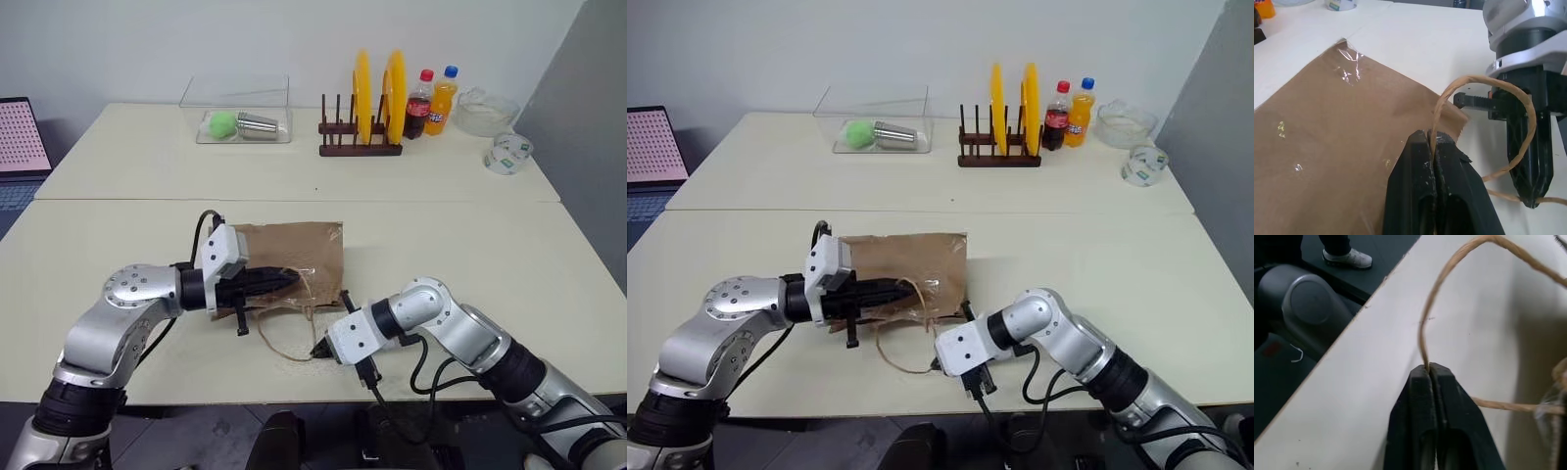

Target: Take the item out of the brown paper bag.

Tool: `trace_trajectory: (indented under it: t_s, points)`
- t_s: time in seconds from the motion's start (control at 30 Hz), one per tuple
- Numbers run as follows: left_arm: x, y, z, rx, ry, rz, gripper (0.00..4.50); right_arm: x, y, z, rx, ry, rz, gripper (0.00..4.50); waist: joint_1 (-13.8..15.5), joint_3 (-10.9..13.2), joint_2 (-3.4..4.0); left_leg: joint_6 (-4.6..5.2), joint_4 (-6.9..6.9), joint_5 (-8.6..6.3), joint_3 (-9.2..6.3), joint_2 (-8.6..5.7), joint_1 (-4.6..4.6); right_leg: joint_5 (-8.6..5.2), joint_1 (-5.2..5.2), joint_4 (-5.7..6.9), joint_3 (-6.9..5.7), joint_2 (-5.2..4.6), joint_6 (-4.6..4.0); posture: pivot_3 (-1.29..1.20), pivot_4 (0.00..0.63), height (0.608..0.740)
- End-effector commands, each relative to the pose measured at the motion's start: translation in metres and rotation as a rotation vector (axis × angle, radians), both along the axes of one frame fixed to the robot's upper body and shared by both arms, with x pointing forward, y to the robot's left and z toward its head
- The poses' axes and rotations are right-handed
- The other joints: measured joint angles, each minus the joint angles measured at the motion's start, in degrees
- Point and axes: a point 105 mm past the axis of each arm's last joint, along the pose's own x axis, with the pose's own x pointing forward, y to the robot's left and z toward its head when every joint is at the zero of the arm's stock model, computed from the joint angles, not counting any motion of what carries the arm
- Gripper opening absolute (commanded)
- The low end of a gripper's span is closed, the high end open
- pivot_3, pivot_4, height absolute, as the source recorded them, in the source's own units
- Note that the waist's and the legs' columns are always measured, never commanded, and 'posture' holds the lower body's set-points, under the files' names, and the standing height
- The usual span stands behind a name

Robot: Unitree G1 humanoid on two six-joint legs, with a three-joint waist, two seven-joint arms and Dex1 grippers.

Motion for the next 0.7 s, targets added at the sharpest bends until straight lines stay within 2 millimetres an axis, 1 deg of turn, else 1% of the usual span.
trace_trajectory:
  t_s: [0.03, 0.17, 0.4, 0.5, 0.7]
  points:
    - [0.004, -0.013, 0.030, -0.041, -0.107, 0.008, 0.00, 0.000, 0.000, -0.003, -0.008, -0.026, 0.014, 0.04, 0.1, 0.0, -0.01, 0.00, 0.02, 0.00, -0.01, -0.02, -0.01, 0.00, 0.00, 0.02, -0.01, -0.01, 0.00, 0.00, 0.150, 0.740]
    - [0.028, -0.013, 0.055, -0.093, -0.155, 0.122, 0.00, 0.006, -0.009, -0.021, -0.085, -0.053, 0.011, 0.04, 0.1, 0.0, -0.02, 0.00, 0.04, 0.00, -0.01, -0.06, 0.00, 0.00, 0.02, 0.03, 0.00, -0.03, 0.01, 0.00, 0.150, 0.740]
    - [0.059, -0.001, 0.087, -0.161, -0.144, 0.283, 0.00, 0.006, -0.020, -0.034, -0.155, -0.083, 0.035, 0.04, 0.1, 0.0, -0.02, -0.01, 0.05, 0.01, -0.04, -0.07, 0.08, 0.00, 0.08, 0.08, -0.01, -0.03, 0.01, 0.00, 0.150, 0.740]
    - [0.066, 0.001, 0.096, -0.180, -0.148, 0.321, 0.00, 0.004, -0.024, -0.038, -0.184, -0.101, 0.053, 0.04, 0.1, 0.0, -0.02, -0.01, 0.05, 0.01, -0.05, -0.09, 0.10, 0.00, 0.12, 0.08, -0.01, -0.05, 0.01, 0.00, 0.150, 0.740]
    - [0.071, -0.001, 0.111, -0.204, -0.171, 0.345, 0.00, 0.004, -0.036, -0.046, -0.252, -0.144, 0.084, 0.04, 0.3, 0.0, -0.02, -0.03, 0.05, 0.01, -0.15, -0.16, 0.21, 0.00, 0.33, 0.03, -0.09, -0.14, 0.01, 0.00, 0.150, 0.740]
